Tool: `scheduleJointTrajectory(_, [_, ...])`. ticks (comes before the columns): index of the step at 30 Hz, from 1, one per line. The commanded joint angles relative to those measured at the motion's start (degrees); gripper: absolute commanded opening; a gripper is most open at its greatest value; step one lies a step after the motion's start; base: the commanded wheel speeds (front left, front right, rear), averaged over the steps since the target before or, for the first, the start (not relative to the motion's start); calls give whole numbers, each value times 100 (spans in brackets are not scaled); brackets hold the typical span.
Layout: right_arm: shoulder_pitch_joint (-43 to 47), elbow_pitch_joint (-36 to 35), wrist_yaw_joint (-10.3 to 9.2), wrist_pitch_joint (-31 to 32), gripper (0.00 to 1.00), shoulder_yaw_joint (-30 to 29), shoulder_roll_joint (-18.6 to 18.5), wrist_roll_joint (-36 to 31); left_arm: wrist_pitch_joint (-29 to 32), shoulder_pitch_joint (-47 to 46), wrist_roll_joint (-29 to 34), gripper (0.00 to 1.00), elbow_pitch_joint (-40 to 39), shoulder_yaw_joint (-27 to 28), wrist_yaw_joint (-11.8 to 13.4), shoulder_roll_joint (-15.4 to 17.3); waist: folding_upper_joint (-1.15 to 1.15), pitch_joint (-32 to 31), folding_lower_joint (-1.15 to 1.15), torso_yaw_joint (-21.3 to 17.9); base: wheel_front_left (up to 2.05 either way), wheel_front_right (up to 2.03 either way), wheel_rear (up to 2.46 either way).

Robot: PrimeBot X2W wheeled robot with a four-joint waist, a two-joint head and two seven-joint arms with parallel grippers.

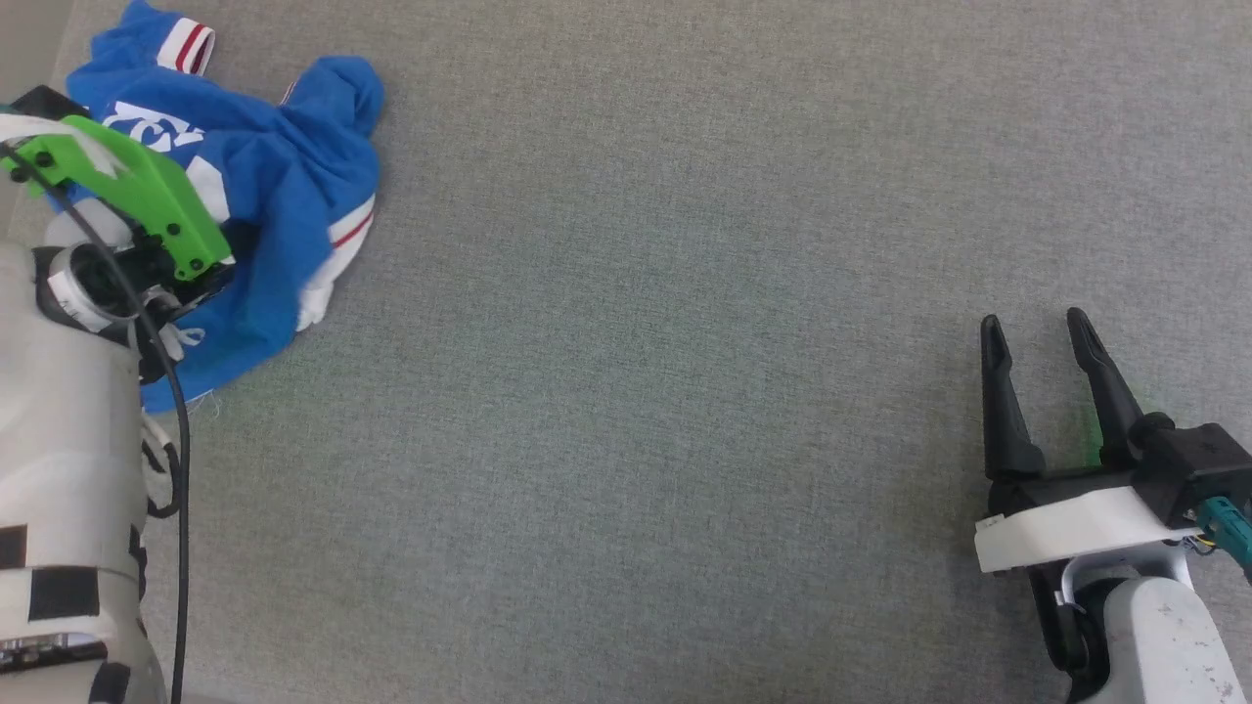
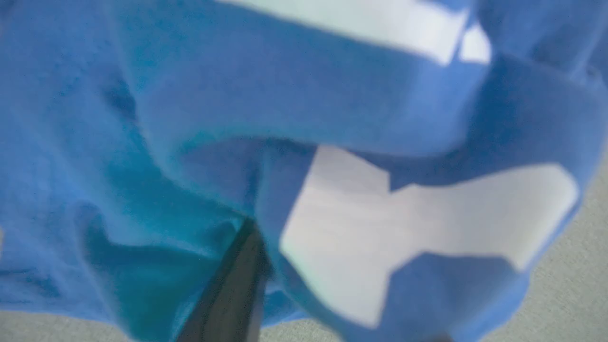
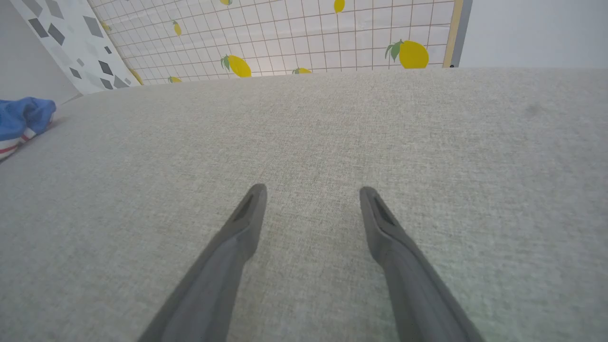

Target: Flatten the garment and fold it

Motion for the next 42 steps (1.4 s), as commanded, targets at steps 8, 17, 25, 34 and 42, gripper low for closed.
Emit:
scheduleJointTrajectory(8, [-50,91,26,1,100,7,-22,-39,-880,245,115,0,-358,31,-137,25,-1,-198,0,20,0,0,0])
scheduleJointTrajectory(17, [-40,473,26,-129,100,161,-22,157,-2300,88,317,0,-410,133,-398,220,-1,-850,0,83,0,0,0])
scheduleJointTrajectory(25, [35,896,26,-245,100,315,-22,432,-3113,-353,596,0,-522,-19,-600,406,-1,-1535,0,33,0,0,0])
scheduleJointTrajectory(34, [181,1222,26,-293,100,392,-22,756,-3504,-832,912,0,-743,-268,-555,478,-1,-2183,0,-134,0,0,0])
scheduleJointTrajectory(42, [300,1251,26,-296,100,405,-22,974,-3315,-1113,857,0,-854,-592,-706,195,-1,-2580,0,-390,0,0,0])
